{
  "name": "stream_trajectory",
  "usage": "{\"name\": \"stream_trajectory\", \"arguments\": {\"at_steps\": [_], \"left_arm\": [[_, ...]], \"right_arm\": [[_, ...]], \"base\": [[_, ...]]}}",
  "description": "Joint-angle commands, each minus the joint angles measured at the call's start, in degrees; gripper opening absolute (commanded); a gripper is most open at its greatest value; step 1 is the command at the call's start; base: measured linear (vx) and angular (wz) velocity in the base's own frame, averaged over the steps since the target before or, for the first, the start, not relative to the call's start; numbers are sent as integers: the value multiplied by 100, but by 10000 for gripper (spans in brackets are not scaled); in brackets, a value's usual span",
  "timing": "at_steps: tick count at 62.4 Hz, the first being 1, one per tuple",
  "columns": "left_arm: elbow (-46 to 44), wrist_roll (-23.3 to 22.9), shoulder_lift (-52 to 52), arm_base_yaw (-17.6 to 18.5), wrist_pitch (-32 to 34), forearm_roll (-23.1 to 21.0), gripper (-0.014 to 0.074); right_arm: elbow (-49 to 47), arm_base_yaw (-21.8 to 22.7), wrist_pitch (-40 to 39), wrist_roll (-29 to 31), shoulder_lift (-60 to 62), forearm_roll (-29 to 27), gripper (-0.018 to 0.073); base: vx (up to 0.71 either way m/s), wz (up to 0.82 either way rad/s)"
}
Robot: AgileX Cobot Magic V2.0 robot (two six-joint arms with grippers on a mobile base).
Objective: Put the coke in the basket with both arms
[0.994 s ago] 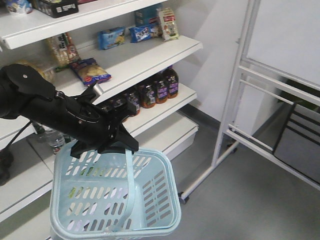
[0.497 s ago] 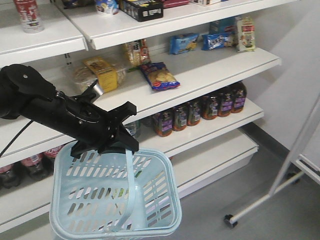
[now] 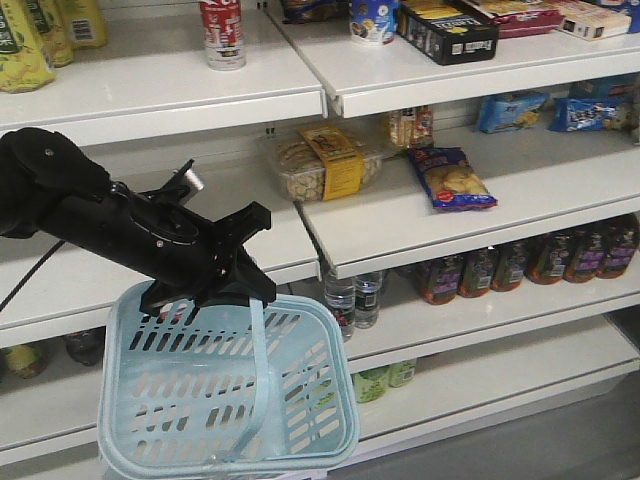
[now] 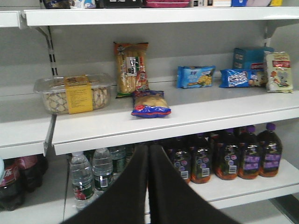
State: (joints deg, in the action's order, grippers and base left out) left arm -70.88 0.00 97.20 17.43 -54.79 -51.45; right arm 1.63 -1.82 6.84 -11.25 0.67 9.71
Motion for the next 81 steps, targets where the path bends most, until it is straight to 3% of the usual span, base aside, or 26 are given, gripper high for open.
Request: {"name": "stream_trajectory", "arguments": {"at_steps": [1,81], "left_arm": [[-158,0,-274,34,4,-385,-5],[-158,0,-274,34,4,-385,-5]], "right_arm": [[110,42,-425,-15,64,38,-10],[110,42,-425,-15,64,38,-10]], "base": [[9,36],[6,22]]}}
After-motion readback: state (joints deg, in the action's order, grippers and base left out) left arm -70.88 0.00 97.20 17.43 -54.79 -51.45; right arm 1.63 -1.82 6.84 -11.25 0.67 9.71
